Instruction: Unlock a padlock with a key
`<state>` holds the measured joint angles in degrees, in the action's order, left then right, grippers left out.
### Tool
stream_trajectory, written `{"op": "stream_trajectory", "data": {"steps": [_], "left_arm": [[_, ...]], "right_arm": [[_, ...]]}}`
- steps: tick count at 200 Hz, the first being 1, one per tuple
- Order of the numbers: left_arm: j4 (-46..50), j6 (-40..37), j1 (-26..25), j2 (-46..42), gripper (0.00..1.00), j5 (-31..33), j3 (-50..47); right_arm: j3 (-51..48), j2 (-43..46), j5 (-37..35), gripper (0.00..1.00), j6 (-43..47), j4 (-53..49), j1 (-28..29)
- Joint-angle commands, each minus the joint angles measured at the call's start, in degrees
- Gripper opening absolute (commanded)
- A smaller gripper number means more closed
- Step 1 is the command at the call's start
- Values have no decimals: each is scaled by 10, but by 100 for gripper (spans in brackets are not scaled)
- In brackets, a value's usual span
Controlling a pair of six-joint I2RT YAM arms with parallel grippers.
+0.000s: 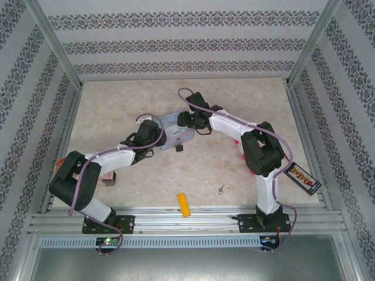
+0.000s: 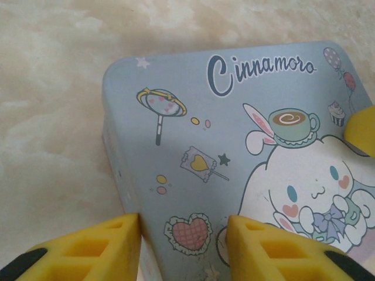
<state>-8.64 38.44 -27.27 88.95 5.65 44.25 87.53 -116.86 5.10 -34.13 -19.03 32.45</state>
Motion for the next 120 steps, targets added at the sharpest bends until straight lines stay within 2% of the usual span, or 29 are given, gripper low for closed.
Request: {"op": "stream_trajectory", "data": {"steps": [1,16,46,93,116,120], "left_arm": [[-40,3,-7,6,43,-36,21],[-31,3,-4,-3,44,-30,19],[-18,1,-2,-29,54,-14,8],[6,-17,3,-91,81,18,-4],[21,-41,4,-120,100,44,-5],[22,-46,4,-124,99,47,-6]], "right_arm": [[7,-11,57,63,4,5,14],[-4,-1,49,67,8,5,13],[-13,29,6,76,37,-21,8],[-41,112,-99,80,58,-69,-5],[-86,170,-148,76,49,-90,5],[-97,181,-157,75,45,-95,8]]}}
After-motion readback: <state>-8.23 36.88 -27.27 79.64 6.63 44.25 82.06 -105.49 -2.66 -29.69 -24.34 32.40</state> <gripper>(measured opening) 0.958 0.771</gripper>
